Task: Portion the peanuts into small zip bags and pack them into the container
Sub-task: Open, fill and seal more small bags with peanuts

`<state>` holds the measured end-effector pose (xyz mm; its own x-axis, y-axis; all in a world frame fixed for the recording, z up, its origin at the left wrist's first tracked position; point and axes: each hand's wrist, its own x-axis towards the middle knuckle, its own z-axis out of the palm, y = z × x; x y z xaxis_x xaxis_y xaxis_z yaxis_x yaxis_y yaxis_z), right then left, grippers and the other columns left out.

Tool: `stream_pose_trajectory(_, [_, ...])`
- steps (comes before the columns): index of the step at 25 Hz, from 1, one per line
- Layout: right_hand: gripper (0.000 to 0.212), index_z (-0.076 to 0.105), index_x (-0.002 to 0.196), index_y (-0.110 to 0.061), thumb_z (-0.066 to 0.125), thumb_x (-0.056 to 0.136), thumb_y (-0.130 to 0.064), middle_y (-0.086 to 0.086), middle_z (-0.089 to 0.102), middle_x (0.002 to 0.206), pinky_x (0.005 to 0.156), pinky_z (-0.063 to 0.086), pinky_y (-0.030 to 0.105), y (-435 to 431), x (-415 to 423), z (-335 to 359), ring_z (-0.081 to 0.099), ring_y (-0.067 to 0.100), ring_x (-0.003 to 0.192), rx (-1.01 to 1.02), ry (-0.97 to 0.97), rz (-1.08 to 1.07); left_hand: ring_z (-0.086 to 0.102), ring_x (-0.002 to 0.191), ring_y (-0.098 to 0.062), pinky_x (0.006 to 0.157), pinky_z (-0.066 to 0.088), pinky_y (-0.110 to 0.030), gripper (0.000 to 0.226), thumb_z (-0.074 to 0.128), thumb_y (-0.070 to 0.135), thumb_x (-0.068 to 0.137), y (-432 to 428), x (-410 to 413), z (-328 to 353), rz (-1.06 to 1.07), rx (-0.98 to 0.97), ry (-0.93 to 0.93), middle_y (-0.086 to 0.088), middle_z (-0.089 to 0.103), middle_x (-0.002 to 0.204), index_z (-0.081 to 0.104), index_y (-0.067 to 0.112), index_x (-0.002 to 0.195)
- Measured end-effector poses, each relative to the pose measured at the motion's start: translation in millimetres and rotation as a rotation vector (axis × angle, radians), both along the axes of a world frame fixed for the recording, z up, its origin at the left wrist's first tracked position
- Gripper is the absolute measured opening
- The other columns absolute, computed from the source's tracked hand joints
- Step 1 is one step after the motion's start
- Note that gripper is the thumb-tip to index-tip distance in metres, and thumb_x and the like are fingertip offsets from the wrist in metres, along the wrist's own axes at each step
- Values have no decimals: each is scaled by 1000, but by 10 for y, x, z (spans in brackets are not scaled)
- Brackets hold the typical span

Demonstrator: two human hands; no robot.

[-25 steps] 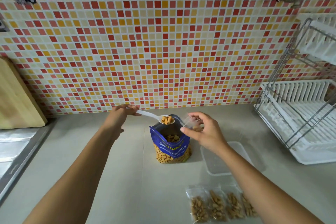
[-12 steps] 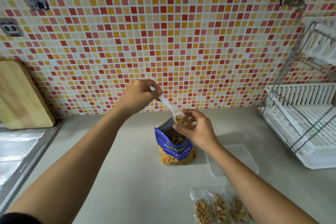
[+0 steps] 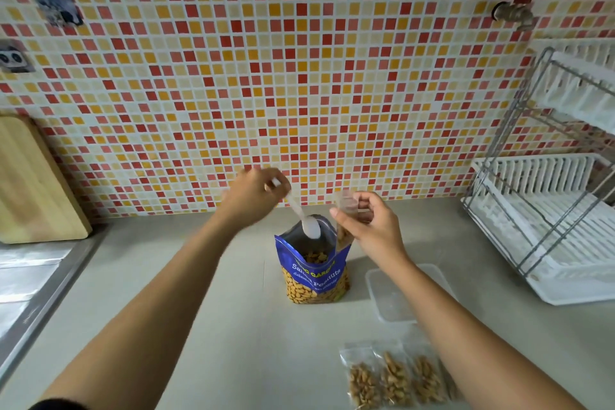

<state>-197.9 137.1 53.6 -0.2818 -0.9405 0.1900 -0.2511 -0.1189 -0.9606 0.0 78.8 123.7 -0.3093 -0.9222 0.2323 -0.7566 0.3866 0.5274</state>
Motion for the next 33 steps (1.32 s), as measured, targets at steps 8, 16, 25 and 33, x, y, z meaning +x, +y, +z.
stream_pose_trajectory(8, [36, 53, 93, -27, 77, 71, -41, -9, 66, 91, 63, 50, 12, 153, -12, 234, 64, 3, 81, -31, 31, -44, 49, 118, -22, 98, 44, -45, 43, 58, 40, 88, 110, -87, -593, 176, 112, -49, -1, 53, 130, 55, 22, 127])
stream_pose_trajectory(16, [48, 56, 98, -20, 76, 66, -50, -5, 65, 98, 66, 52, 18, 285, 163, 314, 64, 9, 87, -25, -7, -6, 67, 97, -11, 83, 56, -29, 35, 66, 27, 84, 718, -130, -463, -171, 393, 431, 2, 71, 108, 64, 15, 117])
stream_pose_trajectory(25, [9, 63, 79, -24, 70, 82, -19, 1, 68, 80, 82, 55, 38, 554, -57, -89, 66, 18, 77, 77, -86, 229, 59, 64, -9, 64, 51, -19, 15, 53, 11, 92, 1305, -239, -864, -46, 651, 862, 0, 64, 70, 67, 11, 86])
stream_pose_trajectory(33, [13, 63, 71, -21, 73, 79, -17, -1, 68, 68, 67, 51, 26, 700, -198, -787, 58, 7, 52, 408, 88, 399, 59, 75, -11, 67, 46, -21, 11, 57, 27, 92, 1765, -350, -1628, 168, 766, 652, -5, 63, 86, 60, 16, 91])
